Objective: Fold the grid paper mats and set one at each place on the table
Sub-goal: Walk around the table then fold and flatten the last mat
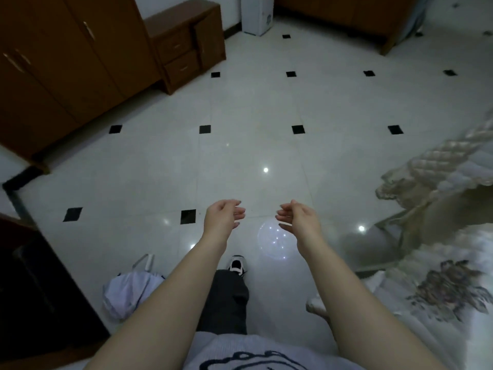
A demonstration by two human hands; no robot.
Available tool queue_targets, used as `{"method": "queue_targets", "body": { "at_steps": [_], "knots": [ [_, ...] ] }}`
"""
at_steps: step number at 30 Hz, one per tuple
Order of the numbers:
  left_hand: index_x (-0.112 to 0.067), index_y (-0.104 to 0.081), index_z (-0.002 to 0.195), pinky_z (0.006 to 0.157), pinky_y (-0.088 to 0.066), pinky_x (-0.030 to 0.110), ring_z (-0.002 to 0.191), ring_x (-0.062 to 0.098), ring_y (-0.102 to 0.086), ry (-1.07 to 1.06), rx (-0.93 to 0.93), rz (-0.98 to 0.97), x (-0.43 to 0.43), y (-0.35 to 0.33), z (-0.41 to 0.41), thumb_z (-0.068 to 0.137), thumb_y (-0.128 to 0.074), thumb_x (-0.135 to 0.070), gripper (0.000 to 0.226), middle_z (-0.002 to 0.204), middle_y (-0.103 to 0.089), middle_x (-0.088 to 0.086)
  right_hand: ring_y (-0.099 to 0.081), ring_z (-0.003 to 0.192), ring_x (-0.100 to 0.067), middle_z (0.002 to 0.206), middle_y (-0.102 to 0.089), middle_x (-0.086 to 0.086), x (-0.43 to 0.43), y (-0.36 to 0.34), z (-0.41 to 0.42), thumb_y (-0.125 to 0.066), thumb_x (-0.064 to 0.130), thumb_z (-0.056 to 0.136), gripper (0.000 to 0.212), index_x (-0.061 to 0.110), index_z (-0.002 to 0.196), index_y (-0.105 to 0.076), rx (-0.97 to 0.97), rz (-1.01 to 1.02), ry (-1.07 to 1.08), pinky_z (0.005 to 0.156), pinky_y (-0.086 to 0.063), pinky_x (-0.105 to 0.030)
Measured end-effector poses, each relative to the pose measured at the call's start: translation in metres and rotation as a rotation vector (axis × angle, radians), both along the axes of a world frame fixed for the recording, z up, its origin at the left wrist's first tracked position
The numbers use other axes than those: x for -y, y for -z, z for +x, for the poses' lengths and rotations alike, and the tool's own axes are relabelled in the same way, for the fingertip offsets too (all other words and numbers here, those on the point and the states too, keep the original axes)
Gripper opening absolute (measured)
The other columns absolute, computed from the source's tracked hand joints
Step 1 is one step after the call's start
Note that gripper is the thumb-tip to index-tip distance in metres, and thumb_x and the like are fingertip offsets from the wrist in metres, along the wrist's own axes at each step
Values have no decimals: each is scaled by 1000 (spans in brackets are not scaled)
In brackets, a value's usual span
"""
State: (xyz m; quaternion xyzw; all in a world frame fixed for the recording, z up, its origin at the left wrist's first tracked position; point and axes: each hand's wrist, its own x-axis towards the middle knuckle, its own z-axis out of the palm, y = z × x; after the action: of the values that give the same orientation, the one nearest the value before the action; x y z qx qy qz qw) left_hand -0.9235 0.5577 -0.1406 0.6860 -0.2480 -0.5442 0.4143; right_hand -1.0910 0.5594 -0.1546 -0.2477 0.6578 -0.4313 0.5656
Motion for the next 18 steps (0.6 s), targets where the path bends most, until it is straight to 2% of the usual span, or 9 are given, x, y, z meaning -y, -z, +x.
{"method": "queue_targets", "body": {
  "at_steps": [8, 11, 14, 18],
  "knots": [
    [-8, -68, 97, 81, -53, 36, 79, 20, -67, 200, 13, -3, 161, -2, -28, 91, -51, -14, 19, 86, -70, 10, -65, 78, -21, 85, -66, -10, 135, 1, -19, -38, 25, 100, 33, 9, 85, -64, -1, -5, 174, 75, -54, -34],
    [-7, -68, 98, 81, -53, 36, 80, 21, -67, 292, 15, -20, 224, -9, -46, 92, -49, -14, 21, 86, -71, 9, -66, 77, -19, 84, -67, -9, 184, -10, -31, -39, 25, 99, 32, 9, 86, -64, -2, -22, 262, 78, -54, -36],
    [-8, -67, 97, 79, -53, 34, 80, 21, -67, 350, 8, -44, 276, -15, -67, 92, -49, -14, 20, 87, -70, 10, -67, 78, -19, 84, -67, -9, 219, -23, -50, -40, 24, 99, 32, 8, 86, -65, 2, -40, 347, 80, -55, -36],
    [-10, -68, 94, 81, -54, 36, 82, 21, -68, 442, -25, -28, 329, -14, -101, 91, -52, -15, 17, 87, -72, 9, -66, 77, -20, 83, -66, -9, 254, -24, -86, -40, 23, 99, 32, 8, 85, -64, -6, -38, 470, 76, -55, -34]
  ]
}}
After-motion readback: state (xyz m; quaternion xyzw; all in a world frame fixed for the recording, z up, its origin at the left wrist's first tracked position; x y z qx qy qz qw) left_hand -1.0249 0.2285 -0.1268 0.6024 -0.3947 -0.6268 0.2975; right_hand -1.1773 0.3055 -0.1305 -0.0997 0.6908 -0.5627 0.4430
